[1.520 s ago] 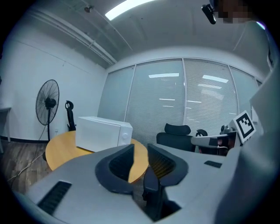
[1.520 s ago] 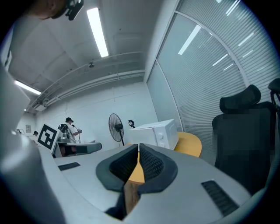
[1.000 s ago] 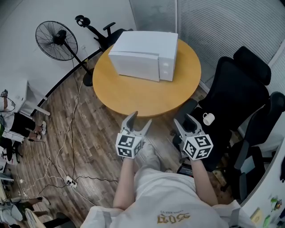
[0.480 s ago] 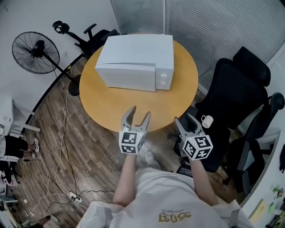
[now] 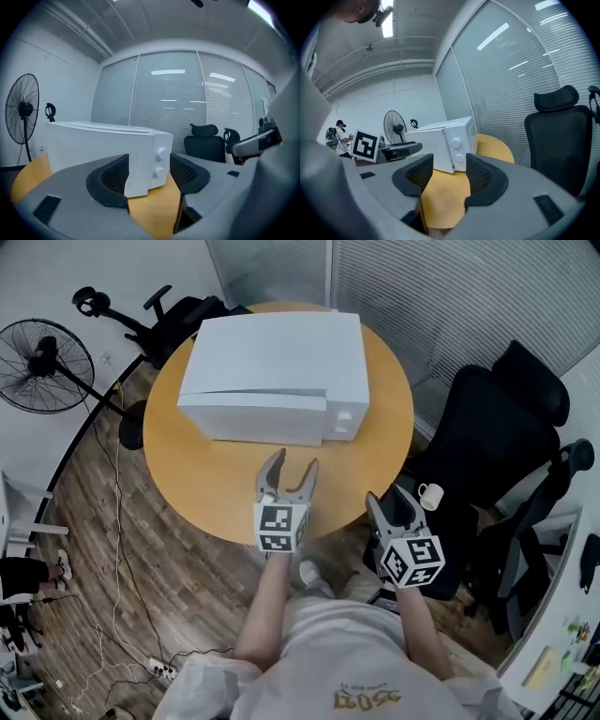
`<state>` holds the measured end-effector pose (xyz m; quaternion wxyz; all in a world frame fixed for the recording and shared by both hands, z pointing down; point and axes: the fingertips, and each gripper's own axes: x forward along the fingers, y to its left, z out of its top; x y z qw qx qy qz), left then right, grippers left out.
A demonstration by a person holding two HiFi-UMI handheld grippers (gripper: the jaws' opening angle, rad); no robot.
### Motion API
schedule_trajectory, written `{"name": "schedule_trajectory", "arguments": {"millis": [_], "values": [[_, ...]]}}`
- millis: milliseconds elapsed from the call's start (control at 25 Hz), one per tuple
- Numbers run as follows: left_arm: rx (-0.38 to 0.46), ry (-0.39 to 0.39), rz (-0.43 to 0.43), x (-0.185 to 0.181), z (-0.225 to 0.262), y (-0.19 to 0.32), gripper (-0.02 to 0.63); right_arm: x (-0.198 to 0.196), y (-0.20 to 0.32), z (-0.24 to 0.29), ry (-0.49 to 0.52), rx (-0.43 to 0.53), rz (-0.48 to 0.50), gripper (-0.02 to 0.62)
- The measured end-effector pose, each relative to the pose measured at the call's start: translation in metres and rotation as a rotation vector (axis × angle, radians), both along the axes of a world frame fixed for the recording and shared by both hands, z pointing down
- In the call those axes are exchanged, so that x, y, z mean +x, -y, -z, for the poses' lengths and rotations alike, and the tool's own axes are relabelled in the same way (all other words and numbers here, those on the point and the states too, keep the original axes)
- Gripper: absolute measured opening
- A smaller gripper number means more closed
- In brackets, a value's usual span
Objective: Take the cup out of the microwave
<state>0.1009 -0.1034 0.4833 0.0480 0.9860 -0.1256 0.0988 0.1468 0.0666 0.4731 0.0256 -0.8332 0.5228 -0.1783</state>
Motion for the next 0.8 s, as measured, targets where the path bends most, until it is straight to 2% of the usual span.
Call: {"name": "schedule_trajectory", "arguments": {"millis": [280,520,800], "values": [[-0.015,0.038,0.059,0.040,-0.012,0.007,0.278,0.030,0.031,-0.016,0.042,-0.011,0.110,0.213],[-0.033,0.040,0.206,0.065,-0.014,0.020,0.302,0.063,0.059,-0.015,0.038,-0.017,0.237,0.213],[-0.045,0.020,0.365,0.090,-0.016,0.032,0.325,0.098,0.075,-0.032,0.068,-0.034,0.340,0.213]]}}
